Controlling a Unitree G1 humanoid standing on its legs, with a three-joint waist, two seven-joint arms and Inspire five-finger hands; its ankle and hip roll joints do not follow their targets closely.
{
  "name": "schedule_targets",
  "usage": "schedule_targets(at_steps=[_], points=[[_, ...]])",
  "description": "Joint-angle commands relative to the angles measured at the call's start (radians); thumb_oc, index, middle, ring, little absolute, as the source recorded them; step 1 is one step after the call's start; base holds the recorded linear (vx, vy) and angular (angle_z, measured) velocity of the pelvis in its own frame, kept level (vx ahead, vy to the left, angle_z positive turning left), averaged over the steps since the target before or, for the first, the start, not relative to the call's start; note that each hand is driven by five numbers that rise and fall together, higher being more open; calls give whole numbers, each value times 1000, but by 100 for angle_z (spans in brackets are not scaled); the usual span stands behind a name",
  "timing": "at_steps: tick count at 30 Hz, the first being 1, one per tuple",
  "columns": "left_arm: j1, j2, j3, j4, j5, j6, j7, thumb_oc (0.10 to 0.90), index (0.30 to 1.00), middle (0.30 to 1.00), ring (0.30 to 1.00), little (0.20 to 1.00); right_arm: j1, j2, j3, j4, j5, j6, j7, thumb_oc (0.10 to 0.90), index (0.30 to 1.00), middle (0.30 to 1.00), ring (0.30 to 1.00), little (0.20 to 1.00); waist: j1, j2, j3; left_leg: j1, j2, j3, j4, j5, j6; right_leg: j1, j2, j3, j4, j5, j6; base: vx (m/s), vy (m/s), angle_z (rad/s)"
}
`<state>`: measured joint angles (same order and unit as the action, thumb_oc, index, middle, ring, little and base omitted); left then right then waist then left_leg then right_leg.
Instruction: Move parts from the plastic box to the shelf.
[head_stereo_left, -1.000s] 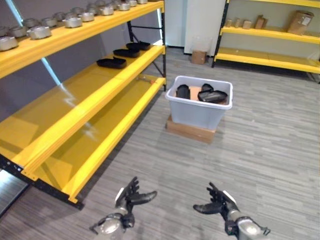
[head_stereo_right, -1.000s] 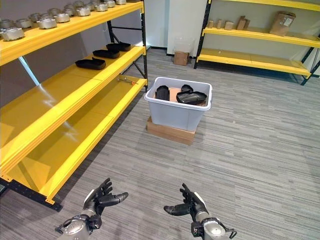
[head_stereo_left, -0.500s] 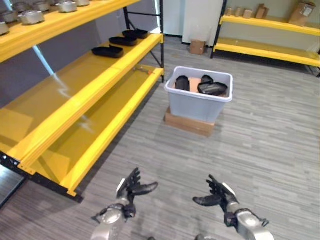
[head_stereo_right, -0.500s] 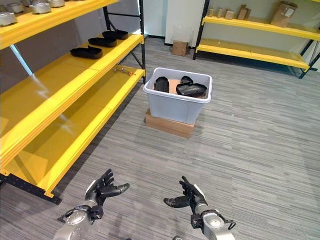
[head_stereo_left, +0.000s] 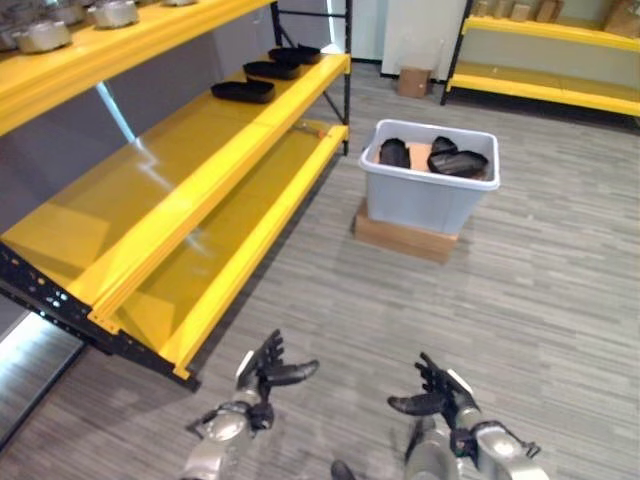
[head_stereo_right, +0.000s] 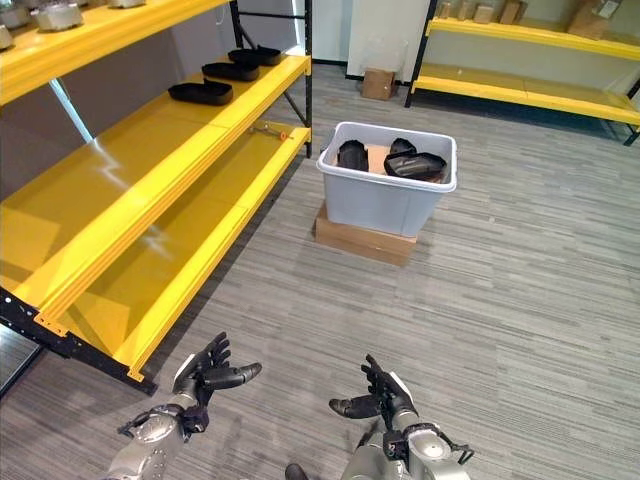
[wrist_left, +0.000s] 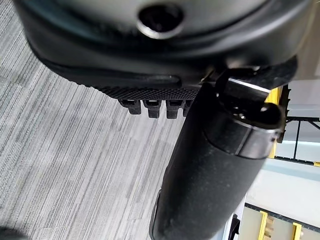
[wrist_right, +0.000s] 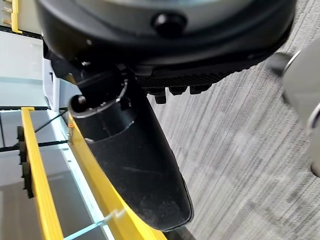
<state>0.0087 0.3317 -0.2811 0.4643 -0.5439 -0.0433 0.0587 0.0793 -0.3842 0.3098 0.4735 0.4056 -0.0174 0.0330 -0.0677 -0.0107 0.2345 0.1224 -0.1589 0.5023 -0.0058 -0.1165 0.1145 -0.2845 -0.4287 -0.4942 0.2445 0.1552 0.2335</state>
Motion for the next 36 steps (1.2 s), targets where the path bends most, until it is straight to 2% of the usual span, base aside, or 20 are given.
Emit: schedule_targets(at_steps=[1,5,8,9,11,15,16,17,18,20,22,24,27,29,31,33,34,36], points=[[-59,-4,-6,-85,2,-80,-12,900,1000,1000,1000,1000,-47,-19,-30,-89,39,-89,-5,900,1000,1000,1000,1000,-10,-16,-80,86,111,-83,113,-96,-90,48,20,33,-58,153,12,237,-94,27],[-80,-14,-16,-76,-7,-88,-2,900,1000,1000,1000,1000,-47,-35,-31,-93,53,-93,-8,900,1000,1000,1000,1000,-21,-9,-92,76,144,-96,187,-123,-114,47,44,23,-28,110,-8,207,-128,35],[-91,-10,-16,-81,-14,-99,2,900,1000,1000,1000,1000,-51,-45,-34,-102,54,-98,-6,900,1000,1000,1000,1000,-21,-8,-104,79,188,-91,202,-130,-139,35,63,7,9,54,-29,172,-154,46],[-91,-10,-16,-81,-14,-99,2,900,1000,1000,1000,1000,-51,-45,-34,-102,54,-98,-6,900,1000,1000,1000,1000,-21,-8,-105,79,189,-91,203,-130,-140,35,64,7,9,53,-30,157,-141,25],[-91,-6,-19,-88,-16,-100,4,900,1000,1000,1000,1000,-53,-49,-34,-106,59,-101,-4,900,1000,1000,1000,1000,-22,-9,-117,78,220,-82,223,-118,-158,36,90,-10,18,22,-40,229,-235,6],[-85,-7,-14,-93,-33,-106,12,900,1000,1000,1000,1000,-64,-52,-28,-101,68,-105,-7,900,1000,1000,1000,1000,-13,-7,-125,55,289,-76,323,-24,-217,71,171,-6,-8,-39,-81,214,-260,-11],[-85,-8,-14,-93,-33,-106,12,900,1000,1000,1000,1000,-64,-52,-28,-101,68,-105,-7,900,1000,1000,1000,1000,-13,-7,-124,55,290,-76,323,-24,-217,71,171,-6,-8,-39,-81,174,-256,-35],[-79,-5,-12,-96,-39,-107,9,900,1000,1000,1000,1000,-65,-58,-28,-102,74,-105,-6,900,1000,1000,1000,1000,-4,-9,-121,17,320,-78,428,71,-263,105,208,-3,-35,-64,-106,156,-272,-41],[-76,-3,-12,-98,-44,-109,11,900,1000,1000,1000,1000,-66,-58,-27,-104,78,-107,-7,900,1000,1000,1000,1000,3,-11,-116,-7,342,-81,479,128,-292,124,230,-7,-58,-76,-124,206,-348,-31],[-70,2,-4,-102,-44,-111,8,900,1000,1000,1000,1000,-62,-58,-23,-105,81,-107,-3,900,1000,1000,1000,1000,17,-16,-108,-30,355,-90,550,199,-324,152,260,-9,-95,-93,-149,109,-197,-49],[-67,4,-5,-105,-45,-110,7,900,1000,1000,1000,1000,-61,-58,-21,-101,82,-107,-5,900,1000,1000,1000,1000,22,-17,-103,-49,360,-91,560,212,-328,164,271,-10,-111,-98,-157,74,-128,-68],[-62,6,-4,-115,-41,-107,7,900,1000,1000,1000,1000,-62,-58,-17,-94,81,-109,-8,900,1000,1000,1000,1000,30,-17,-97,-92,366,-61,484,187,-295,188,284,-33,-144,-101,-155,125,-117,-12],[-46,9,2,-114,-31,-103,4,900,1000,1000,1000,1000,-66,-61,-16,-87,70,-110,-9,900,1000,1000,1000,1000,43,-35,-102,-196,363,-53,350,110,-236,222,280,-11,-173,-116,-143,127,11,9],[-39,11,6,-115,-27,-103,3,900,1000,1000,1000,1000,-63,-58,-15,-84,69,-110,-7,900,1000,1000,1000,1000,46,-41,-108,-216,363,-57,314,109,-227,227,281,2,-175,-120,-144,136,22,-32],[-24,26,19,-122,-9,-107,6,900,1000,1000,1000,1000,-59,-54,1,-72,69,-115,0,900,1000,1000,1000,1000,77,-36,-88,-298,367,-170,123,275,-252,283,331,66,-186,-158,-160,314,20,-65],[-15,35,24,-125,-8,-110,8,900,1000,1000,1000,1000,-65,-54,13,-57,70,-116,5,900,1000,1000,1000,1000,101,-17,-75,-323,359,-275,31,347,-244,304,365,113,-182,-173,-175,293,69,-78],[-15,39,24,-124,-9,-110,7,900,1000,1000,1000,1000,-67,-55,17,-59,73,-115,9,900,1000,1000,1000,1000,105,-13,-75,-326,353,-302,27,353,-243,310,373,128,-176,-183,-177,254,92,-80],[-8,42,25,-131,-10,-109,6,900,1000,1000,1000,1000,-64,-53,19,-64,72,-112,12,900,1000,1000,1000,1000,103,-10,-80,-308,343,-298,10,334,-231,315,381,145,-164,-197,-174,208,85,-87]])
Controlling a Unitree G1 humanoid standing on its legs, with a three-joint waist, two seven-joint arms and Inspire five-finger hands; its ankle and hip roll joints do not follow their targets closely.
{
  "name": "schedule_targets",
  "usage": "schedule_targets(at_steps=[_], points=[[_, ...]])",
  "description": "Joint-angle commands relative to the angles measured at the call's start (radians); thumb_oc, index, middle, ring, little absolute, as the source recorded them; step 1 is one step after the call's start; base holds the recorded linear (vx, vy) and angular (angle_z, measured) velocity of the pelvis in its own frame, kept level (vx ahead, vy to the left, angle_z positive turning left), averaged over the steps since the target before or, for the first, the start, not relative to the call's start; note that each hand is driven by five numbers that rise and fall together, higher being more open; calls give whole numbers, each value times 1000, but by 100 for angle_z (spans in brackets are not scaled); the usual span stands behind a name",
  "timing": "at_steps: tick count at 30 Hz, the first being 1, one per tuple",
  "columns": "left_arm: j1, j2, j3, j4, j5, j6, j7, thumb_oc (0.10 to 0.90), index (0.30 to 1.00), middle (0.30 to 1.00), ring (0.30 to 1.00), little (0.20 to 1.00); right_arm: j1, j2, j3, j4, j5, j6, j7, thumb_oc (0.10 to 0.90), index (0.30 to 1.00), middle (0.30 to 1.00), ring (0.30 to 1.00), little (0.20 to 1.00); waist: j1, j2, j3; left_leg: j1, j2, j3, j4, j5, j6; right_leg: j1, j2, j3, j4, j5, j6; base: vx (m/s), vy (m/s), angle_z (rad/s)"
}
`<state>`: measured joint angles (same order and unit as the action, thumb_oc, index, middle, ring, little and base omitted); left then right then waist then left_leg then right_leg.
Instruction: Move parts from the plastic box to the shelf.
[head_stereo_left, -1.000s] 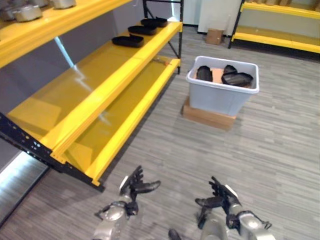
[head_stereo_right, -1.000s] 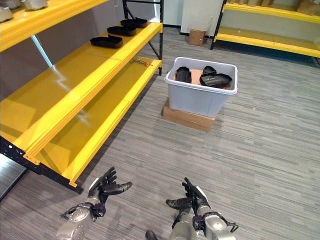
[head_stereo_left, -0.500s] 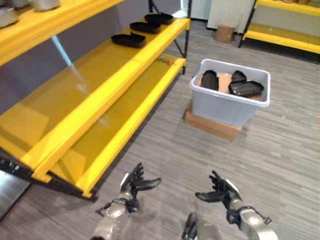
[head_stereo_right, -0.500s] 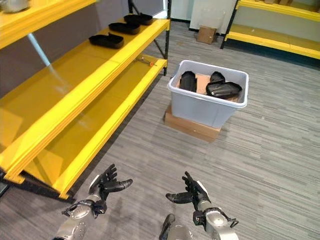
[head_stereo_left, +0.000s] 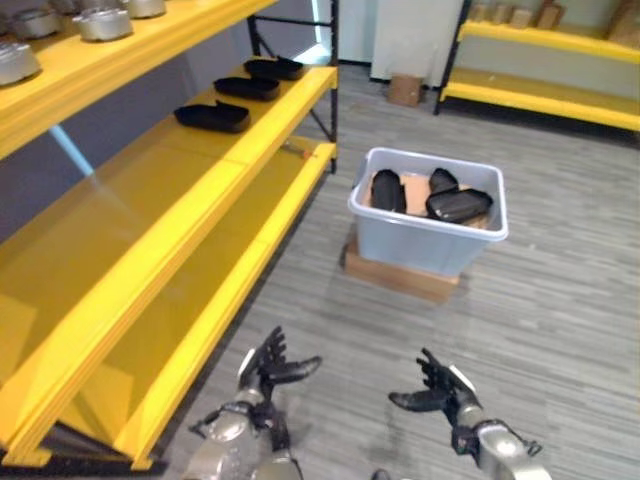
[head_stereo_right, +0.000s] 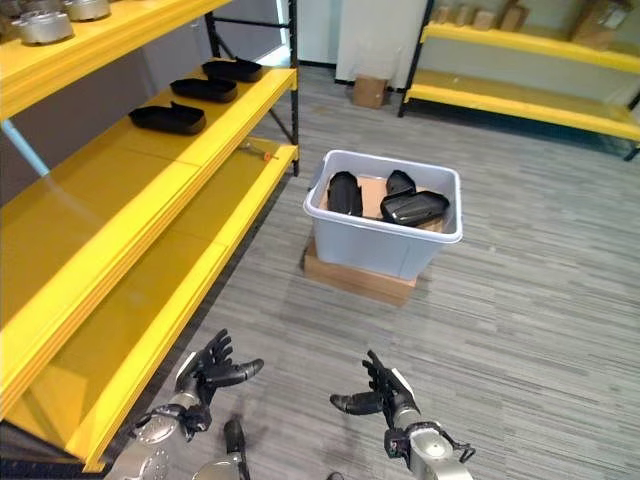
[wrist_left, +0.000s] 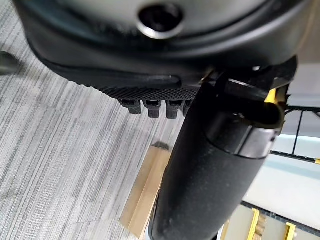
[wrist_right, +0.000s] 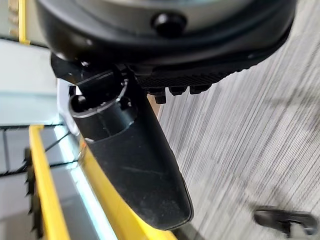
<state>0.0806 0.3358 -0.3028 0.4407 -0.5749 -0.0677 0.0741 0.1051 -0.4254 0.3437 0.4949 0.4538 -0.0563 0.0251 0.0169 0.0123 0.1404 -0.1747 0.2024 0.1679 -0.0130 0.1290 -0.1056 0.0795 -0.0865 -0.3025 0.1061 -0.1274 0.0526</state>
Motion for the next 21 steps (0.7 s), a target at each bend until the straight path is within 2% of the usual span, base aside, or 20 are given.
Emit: schedule_targets(at_steps=[1,2,3,7,9,10,11,12,13,14,15,16,17,18,19,21], points=[[-81,45,41,-106,31,-85,-12,900,1000,1000,1000,1000,-92,-7,-10,-81,19,-70,26,900,1000,1000,1000,1000,16,-27,4,5,-32,36,-6,96,-3,-39,44,-26,-17,69,5,172,85,-86],[-81,45,41,-105,31,-85,-12,900,1000,1000,1000,1000,-92,-6,-10,-81,19,-70,26,900,1000,1000,1000,1000,16,-28,4,6,-32,36,-7,96,-2,-39,44,-26,-16,69,5,329,173,-63],[-86,50,38,-107,36,-85,-15,900,1000,1000,1000,1000,-96,-1,-8,-80,21,-65,29,900,1000,1000,1000,1000,9,-30,-5,11,-54,53,18,75,10,-30,34,-8,-11,58,5,233,129,-48],[-94,57,29,-112,37,-87,-15,900,1000,1000,1000,1000,-109,3,-1,-91,14,-62,36,900,1000,1000,1000,1000,0,-42,-20,-10,-90,93,93,12,40,-33,8,22,2,47,17,250,147,-21],[-103,62,17,-120,34,-89,-13,900,1000,1000,1000,1000,-130,12,8,-93,6,-58,38,900,1000,1000,1000,1000,-7,-37,-37,-12,-121,125,124,-46,70,-60,-22,42,52,54,47,353,260,-34],[-104,63,16,-121,35,-89,-10,900,1000,1000,1000,1000,-135,14,10,-93,3,-59,40,900,1000,1000,1000,1000,-8,-34,-38,-5,-127,136,123,-57,78,-78,-34,42,91,70,59,267,231,-40],[-106,65,15,-122,35,-88,-7,900,1000,1000,1000,1000,-143,18,15,-94,0,-58,42,900,1000,1000,1000,1000,-9,-31,-37,3,-139,148,120,-71,91,-110,-54,42,161,100,80,221,249,-45],[-108,68,16,-127,37,-86,-2,900,1000,1000,1000,1000,-147,29,20,-102,-9,-54,45,900,1000,1000,1000,1000,-16,-21,-26,35,-160,166,111,-93,115,-176,-98,36,312,202,125,206,258,-47],[-109,69,14,-128,38,-86,-1,900,1000,1000,1000,1000,-146,33,23,-103,-14,-55,47,900,1000,1000,1000,1000,-20,-14,-16,59,-170,173,105,-104,126,-205,-120,31,389,258,147,201,266,-24],[-111,70,10,-132,39,-87,-1,900,1000,1000,1000,1000,-143,36,23,-106,-20,-54,49,900,1000,1000,1000,1000,-27,-4,0,90,-177,181,96,-113,136,-226,-138,17,459,296,162,209,229,-4],[-111,70,2,-133,40,-86,-4,900,1000,1000,1000,1000,-137,43,23,-105,-27,-52,46,900,1000,1000,1000,1000,-37,13,18,128,-183,185,83,-126,145,-278,-165,-13,532,310,159,538,207,9],[-108,72,1,-125,36,-85,-17,900,1000,1000,1000,1000,-124,38,15,-109,-14,-54,42,900,1000,1000,1000,1000,-47,29,22,197,-212,193,43,-162,134,-312,-234,-92,351,251,144,487,132,-6],[-108,72,1,-125,36,-85,-17,900,1000,1000,1000,1000,-124,38,15,-109,-14,-54,42,900,1000,1000,1000,1000,-48,29,22,197,-212,192,43,-162,134,-311,-234,-92,350,252,144,500,-39,-25],[-101,68,7,-119,34,-83,-22,900,1000,1000,1000,1000,-123,35,14,-102,-17,-54,39,900,1000,1000,1000,1000,-41,33,18,213,-205,203,30,-168,117,-316,-265,-117,209,266,144,197,-147,-14],[-98,69,11,-118,37,-82,-25,900,1000,1000,1000,1000,-125,32,15,-102,-21,-54,38,900,1000,1000,1000,1000,-39,32,16,224,-202,209,23,-172,107,-316,-275,-123,114,299,156,281,-210,2],[-95,67,21,-117,44,-82,-30,900,1000,1000,1000,1000,-124,30,13,-107,-29,-54,36,900,1000,1000,1000,1000,-45,31,14,246,-198,207,15,-182,87,-328,-293,-107,-27,368,181,212,-153,21]])
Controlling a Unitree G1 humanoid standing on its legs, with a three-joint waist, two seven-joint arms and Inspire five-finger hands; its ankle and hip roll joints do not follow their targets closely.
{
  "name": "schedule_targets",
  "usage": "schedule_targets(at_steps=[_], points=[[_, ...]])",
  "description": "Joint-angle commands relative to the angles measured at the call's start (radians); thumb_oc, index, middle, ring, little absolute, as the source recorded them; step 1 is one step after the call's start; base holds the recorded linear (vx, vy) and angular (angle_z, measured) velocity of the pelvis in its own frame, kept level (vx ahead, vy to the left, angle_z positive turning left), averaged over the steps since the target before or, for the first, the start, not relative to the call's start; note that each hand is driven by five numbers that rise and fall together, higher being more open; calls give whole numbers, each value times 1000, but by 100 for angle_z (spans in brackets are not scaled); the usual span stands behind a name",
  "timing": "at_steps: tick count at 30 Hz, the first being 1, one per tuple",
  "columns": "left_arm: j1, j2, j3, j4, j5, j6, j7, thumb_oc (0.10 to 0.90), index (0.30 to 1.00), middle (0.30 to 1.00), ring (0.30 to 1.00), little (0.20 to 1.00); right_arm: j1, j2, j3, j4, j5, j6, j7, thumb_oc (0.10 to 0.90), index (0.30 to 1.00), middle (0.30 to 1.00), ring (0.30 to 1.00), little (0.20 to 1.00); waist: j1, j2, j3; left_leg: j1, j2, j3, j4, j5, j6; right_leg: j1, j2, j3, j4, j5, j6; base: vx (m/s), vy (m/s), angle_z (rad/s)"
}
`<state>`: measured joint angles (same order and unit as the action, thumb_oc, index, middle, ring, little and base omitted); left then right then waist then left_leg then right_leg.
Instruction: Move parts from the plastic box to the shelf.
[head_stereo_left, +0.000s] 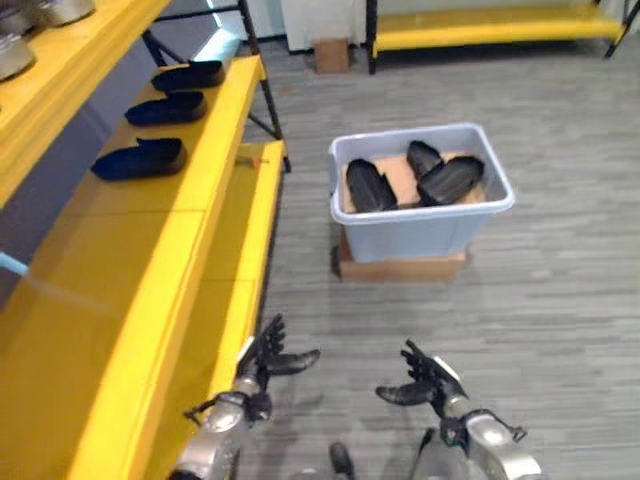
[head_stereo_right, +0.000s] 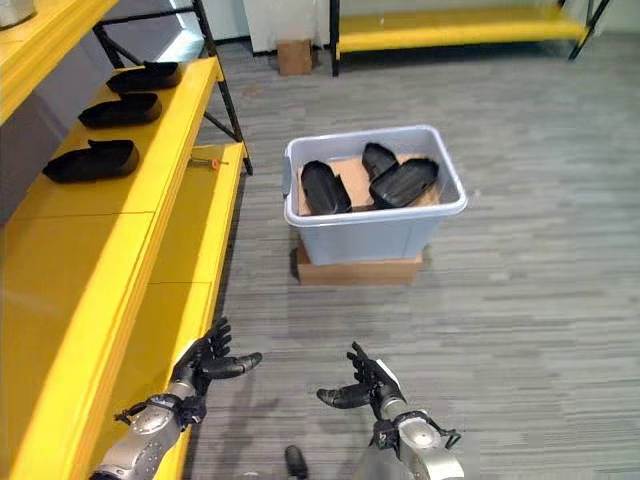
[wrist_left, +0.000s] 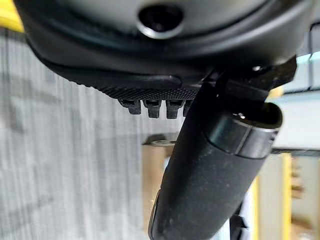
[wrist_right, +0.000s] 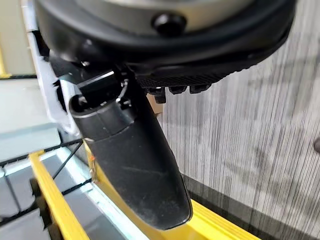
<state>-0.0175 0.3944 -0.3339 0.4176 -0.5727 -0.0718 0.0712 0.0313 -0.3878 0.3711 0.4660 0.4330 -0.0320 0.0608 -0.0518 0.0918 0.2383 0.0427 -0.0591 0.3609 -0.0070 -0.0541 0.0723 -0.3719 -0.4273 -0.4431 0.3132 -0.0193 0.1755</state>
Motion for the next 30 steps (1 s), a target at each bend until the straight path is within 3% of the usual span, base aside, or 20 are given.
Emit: schedule_targets(at_steps=[1,3,5,10,11,12,13,16,19,20,22,23,24,25,26,27,28,29,30], points=[[3,9,52,-94,42,-77,-27,900,1000,1000,1000,1000,-50,-8,-14,-78,-8,-78,0,900,1000,1000,1000,1000,24,-48,-84,29,64,14,9,1,-91,126,49,32,-239,263,58,181,-111,23],[9,4,64,-95,56,-80,-34,900,1000,1000,1000,1000,-43,-11,-21,-88,-22,-71,0,900,1000,1000,1000,1000,16,-56,-82,61,64,1,21,-32,-102,111,26,73,-289,325,75,346,-194,37],[-1,-5,60,-88,69,-74,-39,900,1000,1000,1000,1000,-38,-17,-27,-79,-22,-67,6,900,1000,1000,1000,1000,18,-67,-97,86,63,-13,54,-64,-110,131,37,56,-286,321,69,403,-200,30],[-20,-29,43,-79,59,-79,-36,900,1000,1000,1000,1000,-36,-39,-31,-94,-13,-70,10,900,1000,1000,1000,1000,8,-53,-113,100,95,-44,97,-69,-125,131,72,17,-218,289,58,236,-153,-1],[-25,-31,40,-79,58,-80,-37,900,1000,1000,1000,1000,-38,-44,-31,-95,-10,-70,13,900,1000,1000,1000,1000,3,-63,-115,91,95,-38,105,-52,-125,123,71,8,-207,284,41,160,-203,4],[-33,-33,30,-78,51,-81,-33,900,1000,1000,1000,1000,-43,-48,-32,-100,0,-72,14,900,1000,1000,1000,1000,-1,-67,-116,71,119,-42,143,-42,-141,119,97,16,-180,239,23,393,-455,28],[-41,-31,29,-69,36,-84,-23,900,1000,1000,1000,1000,-49,-53,-27,-97,8,-74,8,900,1000,1000,1000,1000,8,-86,-117,23,175,-58,290,31,-182,145,159,16,-170,168,-22,441,-500,24],[-37,-22,34,-74,15,-82,-17,900,1000,1000,1000,1000,-51,-62,-27,-99,22,-78,2,900,1000,1000,1000,1000,36,-124,-98,-85,240,-89,561,192,-234,200,226,19,-192,105,-89,248,-367,-26],[-33,-16,29,-79,10,-84,-16,900,1000,1000,1000,1000,-53,-77,-27,-103,27,-82,0,900,1000,1000,1000,1000,61,-159,-61,-192,228,-127,747,194,-242,243,242,23,-215,81,-117,116,-188,-44],[-36,-12,27,-79,13,-82,-12,900,1000,1000,1000,1000,-57,-78,-23,-101,27,-84,-4,900,1000,1000,1000,1000,67,-162,-57,-228,222,-147,686,174,-228,243,257,26,-225,78,-117,76,-79,-32],[-36,-12,26,-80,15,-81,-10,900,1000,1000,1000,1000,-57,-75,-21,-96,28,-85,-9,900,1000,1000,1000,1000,67,-164,-55,-261,215,-161,675,170,-219,246,264,28,-231,81,-118,124,-12,-2],[-28,-3,29,-84,16,-79,-12,900,1000,1000,1000,1000,-55,-66,-13,-84,30,-88,-9,900,1000,1000,1000,1000,75,-163,-63,-276,243,-165,480,157,-194,266,286,30,-257,72,-105,347,74,0],[-18,3,32,-82,20,-78,-12,900,1000,1000,1000,1000,-51,-68,-12,-81,25,-89,-7,900,1000,1000,1000,1000,78,-156,-74,-269,274,-178,341,134,-194,283,298,41,-263,52,-84,359,155,-10],[-13,6,34,-81,32,-76,-10,900,1000,1000,1000,1000,-47,-66,-10,-78,21,-91,-7,900,1000,1000,1000,1000,91,-158,-77,-272,269,-194,193,171,-179,289,297,47,-277,60,-86,213,123,-11],[-12,6,34,-81,32,-76,-10,900,1000,1000,1000,1000,-47,-66,-10,-78,20,-91,-7,900,1000,1000,1000,1000,92,-160,-76,-265,266,-191,182,176,-179,291,295,49,-278,60,-86,235,145,-43],[-2,18,40,-87,45,-73,-16,900,1000,1000,1000,1000,-45,-66,-3,-65,16,-95,-1,900,1000,1000,1000,1000,108,-146,-80,-255,291,-244,12,271,-201,322,318,72,-289,45,-83,327,100,-63],[0,22,37,-86,52,-72,-20,900,1000,1000,1000,1000,-42,-69,-3,-58,14,-94,2,900,1000,1000,1000,1000,105,-144,-85,-253,297,-232,10,276,-214,338,315,68,-292,33,-74,352,149,-69],[4,25,44,-92,45,-72,-28,900,1000,1000,1000,1000,-34,-65,-5,-59,12,-88,9,900,1000,1000,1000,1000,103,-145,-87,-240,287,-220,20,256,-198,338,313,68,-284,39,-76,244,126,-41],[1,30,39,-87,58,-73,-26,900,1000,1000,1000,1000,-38,-60,-1,-52,8,-88,9,900,1000,1000,1000,1000,114,-147,-89,-236,261,-259,32,237,-190,345,309,82,-286,41,-73,109,107,-22]])
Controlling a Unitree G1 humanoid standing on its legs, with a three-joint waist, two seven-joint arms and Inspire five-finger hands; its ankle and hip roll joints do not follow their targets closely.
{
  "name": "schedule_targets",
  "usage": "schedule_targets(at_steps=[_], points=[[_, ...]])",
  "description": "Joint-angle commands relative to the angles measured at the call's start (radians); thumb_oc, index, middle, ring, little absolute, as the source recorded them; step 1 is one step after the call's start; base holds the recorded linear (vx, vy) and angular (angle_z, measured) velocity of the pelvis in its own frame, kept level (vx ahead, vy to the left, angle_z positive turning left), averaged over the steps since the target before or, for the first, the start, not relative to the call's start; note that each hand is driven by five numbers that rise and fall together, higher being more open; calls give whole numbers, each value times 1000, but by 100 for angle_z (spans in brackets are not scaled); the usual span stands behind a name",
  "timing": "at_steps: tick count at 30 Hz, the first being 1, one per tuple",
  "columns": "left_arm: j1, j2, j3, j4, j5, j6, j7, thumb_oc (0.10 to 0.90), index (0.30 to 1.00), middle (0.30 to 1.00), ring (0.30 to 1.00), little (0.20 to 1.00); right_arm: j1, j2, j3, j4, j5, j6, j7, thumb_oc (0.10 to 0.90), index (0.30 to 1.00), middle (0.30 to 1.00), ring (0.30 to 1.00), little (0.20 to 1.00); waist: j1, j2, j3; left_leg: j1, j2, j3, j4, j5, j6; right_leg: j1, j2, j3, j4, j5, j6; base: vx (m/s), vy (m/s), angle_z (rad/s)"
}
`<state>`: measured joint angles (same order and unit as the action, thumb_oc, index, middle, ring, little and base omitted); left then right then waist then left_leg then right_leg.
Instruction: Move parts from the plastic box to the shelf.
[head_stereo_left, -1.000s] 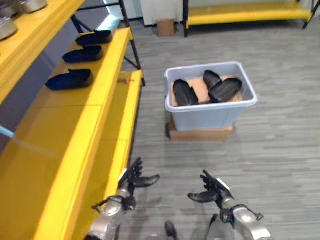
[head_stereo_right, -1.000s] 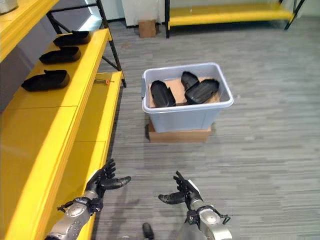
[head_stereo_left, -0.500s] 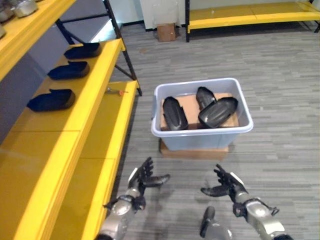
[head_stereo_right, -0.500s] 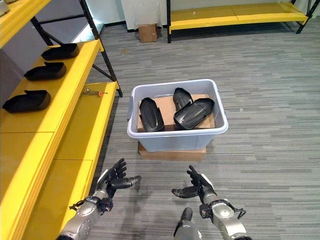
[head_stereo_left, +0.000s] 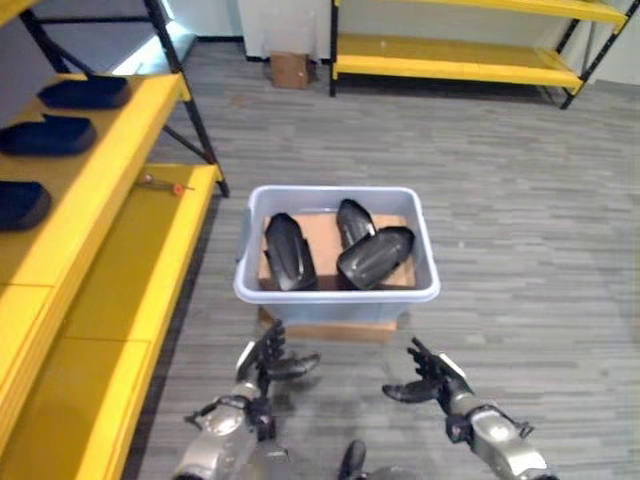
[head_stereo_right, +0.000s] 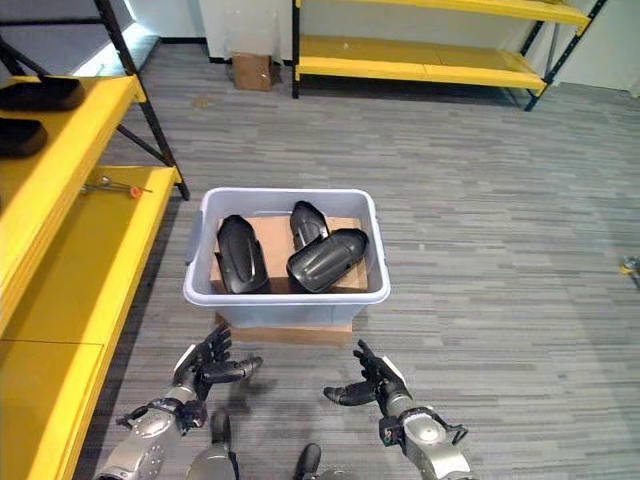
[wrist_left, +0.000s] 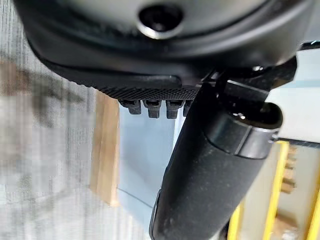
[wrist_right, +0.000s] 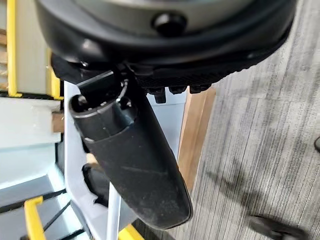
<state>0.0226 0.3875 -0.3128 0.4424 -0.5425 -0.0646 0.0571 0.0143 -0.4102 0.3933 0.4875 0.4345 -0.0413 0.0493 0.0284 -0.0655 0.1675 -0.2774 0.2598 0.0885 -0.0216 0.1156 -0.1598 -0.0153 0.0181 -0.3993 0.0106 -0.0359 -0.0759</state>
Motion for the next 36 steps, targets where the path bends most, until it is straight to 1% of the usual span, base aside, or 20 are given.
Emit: schedule_targets(at_steps=[1,2,8,10,11,13,14,16,18,19,20,21,23,25,28,30,31,32,35,36], points=[[-40,37,18,-111,28,-80,-11,900,1000,1000,1000,1000,-22,-37,-23,-73,6,-79,20,900,1000,1000,1000,1000,33,10,-20,80,-59,12,47,69,43,-14,-136,37,16,59,179,238,198,-12],[-42,43,19,-116,23,-80,-15,900,1000,1000,1000,1000,-23,-30,-24,-74,4,-72,27,900,1000,1000,1000,1000,27,16,-24,93,-97,17,35,50,54,-10,-147,62,32,52,178,236,213,-27],[-43,54,2,-111,21,-83,-19,900,1000,1000,1000,1000,-32,-15,-23,-88,-2,-63,35,900,1000,1000,1000,1000,18,10,-47,86,-164,62,74,-9,94,-12,-187,84,66,40,199,218,191,-6],[-41,54,0,-110,22,-82,-18,900,1000,1000,1000,1000,-35,-14,-24,-85,-6,-64,35,900,1000,1000,1000,1000,19,12,-54,85,-173,65,74,-16,102,-20,-192,86,79,41,204,137,145,10],[-40,59,-3,-117,23,-80,-16,900,1000,1000,1000,1000,-46,-11,-20,-80,-13,-62,34,900,1000,1000,1000,1000,16,16,-51,95,-196,69,75,-36,121,-34,-207,101,133,53,216,96,116,7],[-39,62,-5,-121,25,-80,-16,900,1000,1000,1000,1000,-49,-9,-19,-78,-18,-62,35,900,1000,1000,1000,1000,13,19,-51,97,-205,71,75,-40,128,-50,-213,108,165,65,223,126,163,8],[-37,66,-8,-121,33,-80,-17,900,1000,1000,1000,1000,-51,-7,-16,-75,-30,-63,38,900,1000,1000,1000,1000,9,24,-45,110,-226,69,72,-52,148,-79,-227,124,252,96,238,158,216,7],[-34,69,-12,-123,43,-79,-21,900,1000,1000,1000,1000,-44,-7,-17,-77,-41,-62,42,900,1000,1000,1000,1000,-3,32,-39,134,-250,67,59,-58,166,-103,-239,147,341,154,253,138,179,0],[-33,72,-17,-127,48,-81,-22,900,1000,1000,1000,1000,-39,-6,-15,-83,-45,-62,44,900,1000,1000,1000,1000,-16,45,-26,158,-258,57,44,-55,178,-129,-229,177,436,188,254,119,115,16],[-31,72,-19,-127,61,-80,-29,900,1000,1000,1000,1000,-33,-4,-13,-85,-50,-62,47,900,1000,1000,1000,1000,-25,59,-24,178,-259,53,25,-55,182,-153,-216,204,459,191,245,94,74,44],[-30,72,-19,-127,61,-80,-29,900,1000,1000,1000,1000,-33,-4,-13,-85,-50,-62,47,900,1000,1000,1000,1000,-24,59,-24,179,-260,54,24,-54,182,-152,-216,204,459,191,245,130,27,37],[-32,71,-19,-118,65,-83,-35,900,1000,1000,1000,1000,-28,-3,-10,-88,-43,-63,47,900,1000,1000,1000,1000,-30,66,-25,196,-257,49,5,-53,178,-165,-229,227,403,167,235,101,-39,18],[-34,73,-20,-114,66,-85,-38,900,1000,1000,1000,1000,-24,-3,-14,-93,-39,-64,46,900,1000,1000,1000,1000,-33,72,-27,199,-245,42,7,-61,167,-169,-266,250,295,155,235,122,-94,-2],[-32,71,-19,-112,67,-84,-40,900,1000,1000,1000,1000,-20,-3,-17,-98,-41,-64,44,900,1000,1000,1000,1000,-43,68,-25,209,-245,30,16,-79,155,-175,-302,294,147,196,248,117,-131,-4],[-39,70,-17,-105,75,-85,-41,900,1000,1000,1000,1000,-20,-7,-21,-98,-53,-63,45,900,1000,1000,1000,1000,-58,50,-20,223,-256,17,30,-102,147,-189,-315,352,65,254,275,96,-134,18],[-35,61,-17,-102,83,-81,-48,900,1000,1000,1000,1000,-7,-7,-29,-99,-54,-56,51,900,1000,1000,1000,1000,-54,40,-29,236,-261,18,37,-110,140,-161,-318,325,48,249,284,104,-127,50],[-30,56,-15,-101,83,-82,-50,900,1000,1000,1000,1000,-3,-7,-32,-99,-52,-56,53,900,1000,1000,1000,1000,-51,37,-36,242,-261,18,35,-111,135,-151,-319,307,43,261,290,71,-94,50],[-30,56,-15,-101,84,-82,-50,900,1000,1000,1000,1000,-2,-7,-32,-99,-52,-56,53,900,1000,1000,1000,1000,-52,37,-36,242,-261,17,34,-111,135,-149,-319,305,41,262,290,91,-168,32],[-11,46,-5,-105,77,-81,-52,900,1000,1000,1000,1000,7,-19,-36,-114,-53,-56,61,900,1000,1000,1000,1000,-43,47,-60,264,-232,21,8,-94,110,-108,-297,234,-3,247,292,105,-185,0],[-6,44,-3,-106,75,-79,-53,900,1000,1000,1000,1000,10,-22,-37,-112,-53,-55,60,900,1000,1000,1000,1000,-42,50,-66,267,-224,23,2,-89,104,-98,-291,225,-12,240,289,96,-173,1]])
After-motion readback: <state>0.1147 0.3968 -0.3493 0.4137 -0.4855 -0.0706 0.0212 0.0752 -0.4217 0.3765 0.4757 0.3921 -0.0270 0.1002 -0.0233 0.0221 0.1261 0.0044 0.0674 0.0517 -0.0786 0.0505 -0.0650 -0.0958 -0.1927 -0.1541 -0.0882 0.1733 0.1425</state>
